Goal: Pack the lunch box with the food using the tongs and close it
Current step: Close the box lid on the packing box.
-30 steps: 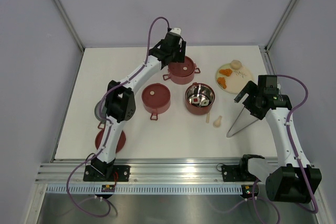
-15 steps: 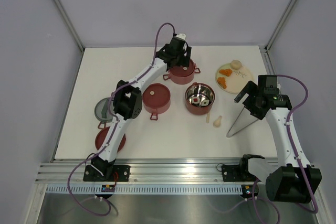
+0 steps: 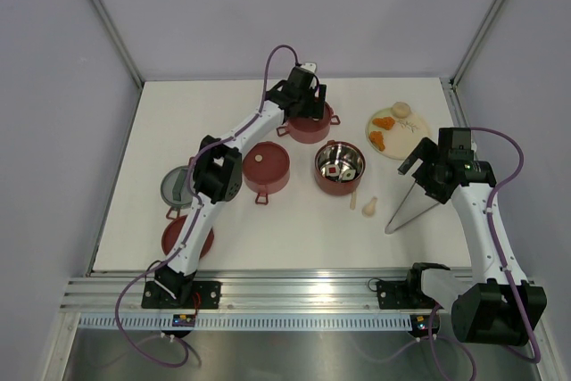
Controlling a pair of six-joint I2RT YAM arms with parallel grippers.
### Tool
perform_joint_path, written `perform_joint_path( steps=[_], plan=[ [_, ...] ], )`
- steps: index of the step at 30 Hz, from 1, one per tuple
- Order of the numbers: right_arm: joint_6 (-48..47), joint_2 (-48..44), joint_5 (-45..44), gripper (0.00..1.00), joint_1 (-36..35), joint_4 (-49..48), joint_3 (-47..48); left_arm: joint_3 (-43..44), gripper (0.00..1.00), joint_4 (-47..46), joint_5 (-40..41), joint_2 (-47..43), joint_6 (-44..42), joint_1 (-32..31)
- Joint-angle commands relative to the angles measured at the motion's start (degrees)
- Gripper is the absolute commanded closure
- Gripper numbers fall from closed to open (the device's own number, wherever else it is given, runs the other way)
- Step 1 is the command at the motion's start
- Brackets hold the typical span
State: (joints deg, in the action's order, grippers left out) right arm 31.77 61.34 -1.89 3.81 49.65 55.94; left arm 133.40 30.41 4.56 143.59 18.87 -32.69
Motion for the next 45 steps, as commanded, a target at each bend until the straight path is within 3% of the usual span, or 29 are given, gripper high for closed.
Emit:
perform_joint_path(
  steps=[1, 16, 24, 33, 45],
  plan=[
    [0.4, -1.2, 0.6, 0.04, 0.1, 0.3, 1.6, -1.5, 0.18, 0.2, -2.5, -2.7, 1.4, 0.3],
    [0.4, -0.4, 0.9, 0.04, 0.1, -0.4, 1.4, -1.0, 0.21, -3.8, 4.1, -10.8, -3.3, 0.1],
    [0.1, 0.3, 0.9, 0.04, 0.1, -0.5, 1.6, 4.6, 0.23, -1.0, 2.8, -1.5, -3.7, -0.1],
    [0.3, 1.3, 1.6, 0.05, 0.1, -1.4, 1.5, 5.0, 0.27, 5.9, 2.7, 3.6, -5.4, -1.4],
    [0.4, -0.2, 1.6, 0.05, 0.1, -1.3, 1.3, 1.5, 0.28, 2.7, 6.2, -8.1, -6.7, -1.9]
  ],
)
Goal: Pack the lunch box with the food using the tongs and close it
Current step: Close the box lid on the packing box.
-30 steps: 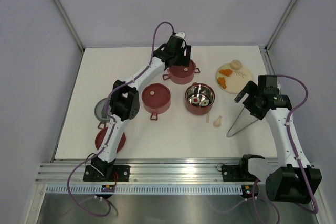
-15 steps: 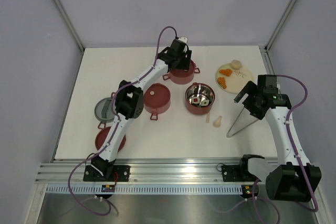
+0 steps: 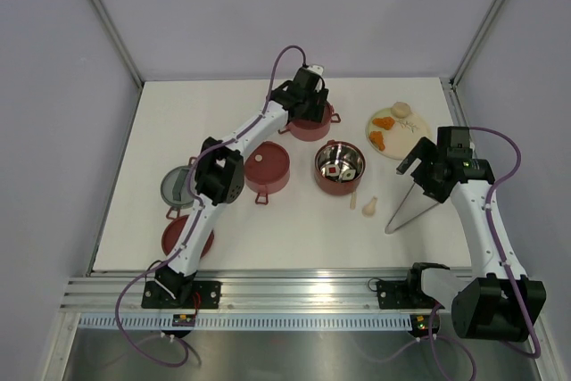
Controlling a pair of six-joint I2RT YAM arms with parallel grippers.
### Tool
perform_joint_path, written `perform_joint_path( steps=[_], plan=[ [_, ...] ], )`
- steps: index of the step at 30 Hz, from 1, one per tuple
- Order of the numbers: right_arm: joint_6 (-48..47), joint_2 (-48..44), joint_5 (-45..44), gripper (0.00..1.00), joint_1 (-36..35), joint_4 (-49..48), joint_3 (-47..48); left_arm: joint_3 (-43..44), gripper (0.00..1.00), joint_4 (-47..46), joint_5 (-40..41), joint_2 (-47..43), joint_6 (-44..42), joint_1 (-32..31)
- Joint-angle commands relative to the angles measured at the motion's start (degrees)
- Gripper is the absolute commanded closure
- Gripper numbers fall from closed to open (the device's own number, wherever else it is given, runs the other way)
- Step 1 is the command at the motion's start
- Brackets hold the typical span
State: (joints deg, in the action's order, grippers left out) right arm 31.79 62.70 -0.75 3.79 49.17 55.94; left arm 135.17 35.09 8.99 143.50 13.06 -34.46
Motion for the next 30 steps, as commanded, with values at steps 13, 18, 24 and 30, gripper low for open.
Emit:
perform_joint_path(
  steps=[13, 18, 24, 30],
  plan=[
    [0.4, -3.7, 0.5, 0.05, 0.2, 0.6, 0.6, 4.0, 0.27, -4.3, 2.7, 0.7, -0.8, -1.1],
    [0.4, -3.9, 0.5, 0.05, 0.2, 0.5, 0.3, 3.5, 0.27, -0.2, 4.0, 3.3, -1.7, -1.1],
    [0.6, -3.5, 0.5, 0.05, 0.2, 0.0, 0.6, 3.0, 0.27, 3.0, 5.2, 1.5, -3.2, -1.2],
    [0.6, -3.9, 0.5, 0.05, 0.2, 0.1, 1.0, -1.4, 0.24, -1.0, 5.6, -8.7, -4.7, -2.1]
  ],
)
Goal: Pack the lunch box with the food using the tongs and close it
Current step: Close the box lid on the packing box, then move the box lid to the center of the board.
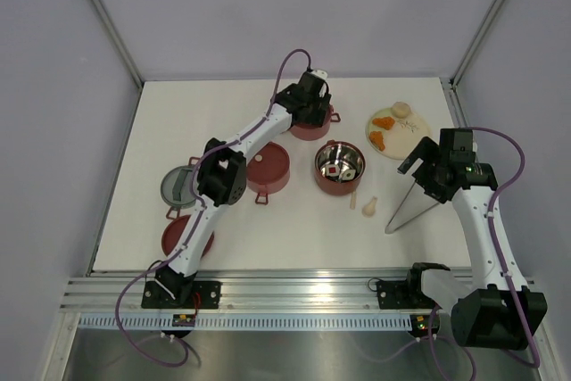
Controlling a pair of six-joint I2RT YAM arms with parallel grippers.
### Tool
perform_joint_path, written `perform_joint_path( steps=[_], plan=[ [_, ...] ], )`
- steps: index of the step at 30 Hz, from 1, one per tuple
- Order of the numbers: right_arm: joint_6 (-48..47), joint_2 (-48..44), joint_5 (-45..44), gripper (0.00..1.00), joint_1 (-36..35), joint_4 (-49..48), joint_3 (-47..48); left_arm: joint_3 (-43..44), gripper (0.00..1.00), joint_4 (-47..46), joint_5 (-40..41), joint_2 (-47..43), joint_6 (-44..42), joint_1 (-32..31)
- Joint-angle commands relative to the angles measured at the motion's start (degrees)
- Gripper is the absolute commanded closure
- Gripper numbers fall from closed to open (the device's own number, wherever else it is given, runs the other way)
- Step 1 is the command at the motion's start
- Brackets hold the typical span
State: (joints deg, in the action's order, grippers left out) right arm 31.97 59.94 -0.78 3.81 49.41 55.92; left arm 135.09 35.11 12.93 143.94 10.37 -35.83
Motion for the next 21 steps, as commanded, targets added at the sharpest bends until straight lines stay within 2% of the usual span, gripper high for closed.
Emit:
perform_joint_path(
  steps=[1, 5, 10, 15, 19, 21],
  plan=[
    [0.4, -1.3, 0.5, 0.05, 0.1, 0.0, 0.9, -1.8, 0.24, -1.5, 1.5, -10.6, -2.0, -0.7],
    [0.2, -1.8, 0.5, 0.05, 0.1, -0.2, 0.9, -4.5, 0.21, -3.6, 0.9, -18.1, -1.0, -1.1],
    [-0.1, -1.8, 2.3, 0.05, 0.1, -0.9, 0.5, -17.3, 0.2, -6.4, 2.1, -31.6, 1.6, -1.1],
    [-1.0, -1.6, 3.2, 0.05, 0.1, -2.9, -0.3, -28.8, 0.18, 0.6, 9.2, -41.9, 6.1, 0.8],
    [-1.6, -0.6, 4.5, 0.05, 0.1, -4.6, -0.4, -39.3, 0.18, 7.2, 9.0, -50.7, 12.6, 5.3],
    [-1.9, -0.2, 4.6, 0.05, 0.1, -5.0, -0.4, -48.0, 0.18, 10.1, 8.7, -56.8, 14.3, 8.5]
  ],
)
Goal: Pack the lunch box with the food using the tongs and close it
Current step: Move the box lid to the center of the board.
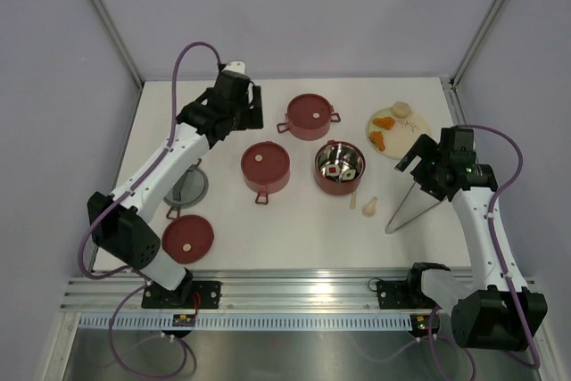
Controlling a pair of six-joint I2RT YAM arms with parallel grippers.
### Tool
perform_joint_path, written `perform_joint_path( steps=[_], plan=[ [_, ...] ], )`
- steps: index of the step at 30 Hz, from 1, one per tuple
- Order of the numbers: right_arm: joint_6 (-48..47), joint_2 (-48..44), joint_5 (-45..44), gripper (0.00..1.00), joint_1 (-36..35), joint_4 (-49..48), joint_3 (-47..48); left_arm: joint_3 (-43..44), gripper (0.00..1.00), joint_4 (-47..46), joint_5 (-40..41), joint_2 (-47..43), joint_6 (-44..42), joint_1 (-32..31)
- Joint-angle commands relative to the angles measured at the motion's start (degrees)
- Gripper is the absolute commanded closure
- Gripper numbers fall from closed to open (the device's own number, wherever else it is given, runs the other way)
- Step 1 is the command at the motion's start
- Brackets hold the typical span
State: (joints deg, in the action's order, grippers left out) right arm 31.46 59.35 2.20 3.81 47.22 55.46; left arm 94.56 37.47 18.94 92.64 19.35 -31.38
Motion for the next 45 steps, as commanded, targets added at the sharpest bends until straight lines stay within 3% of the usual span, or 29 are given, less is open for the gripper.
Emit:
perform_joint_path(
  steps=[1, 8, 15, 25, 29, 30, 33, 36, 45],
  plan=[
    [-1.5, 0.5, 1.8, 0.05, 0.1, -3.3, 0.1, -10.3, 0.18, 8.9, 2.5, -7.4, 6.8, 4.9],
    [-2.7, 1.2, 2.4, 0.05, 0.1, -4.0, 0.2, -29.7, 0.19, 23.0, 2.7, -19.7, 16.7, 6.9],
    [-2.7, 1.6, 3.4, 0.05, 0.1, -4.9, -0.4, -49.5, 0.28, 19.0, -1.8, -25.9, 28.1, 6.5],
    [-2.7, -0.4, 2.7, 0.05, 0.1, -3.4, -0.4, -56.2, 0.4, 5.6, -6.3, -16.8, 30.0, 6.3],
    [-2.7, -1.3, 2.4, 0.05, 0.1, -2.5, -0.2, -56.9, 0.56, 3.2, -6.5, -13.6, 29.8, 6.3],
    [-2.7, -1.3, 2.1, 0.05, 0.1, -2.3, -0.1, -56.3, 0.69, 3.2, -6.7, -13.4, 29.4, 6.3],
    [-2.7, -1.8, 1.6, 0.05, 0.1, -1.4, 0.2, -54.8, 0.91, 3.7, -7.3, -14.5, 28.6, 4.8],
    [-2.4, -2.1, 1.7, 0.05, 0.1, -1.3, 0.2, -52.8, 1.0, 4.6, -9.6, -15.9, 27.8, 1.8],
    [-2.9, -2.4, 2.5, 0.05, 0.1, -0.1, 1.9, -45.9, 0.99, 4.2, -17.4, -10.6, 26.4, -9.5]
  ],
)
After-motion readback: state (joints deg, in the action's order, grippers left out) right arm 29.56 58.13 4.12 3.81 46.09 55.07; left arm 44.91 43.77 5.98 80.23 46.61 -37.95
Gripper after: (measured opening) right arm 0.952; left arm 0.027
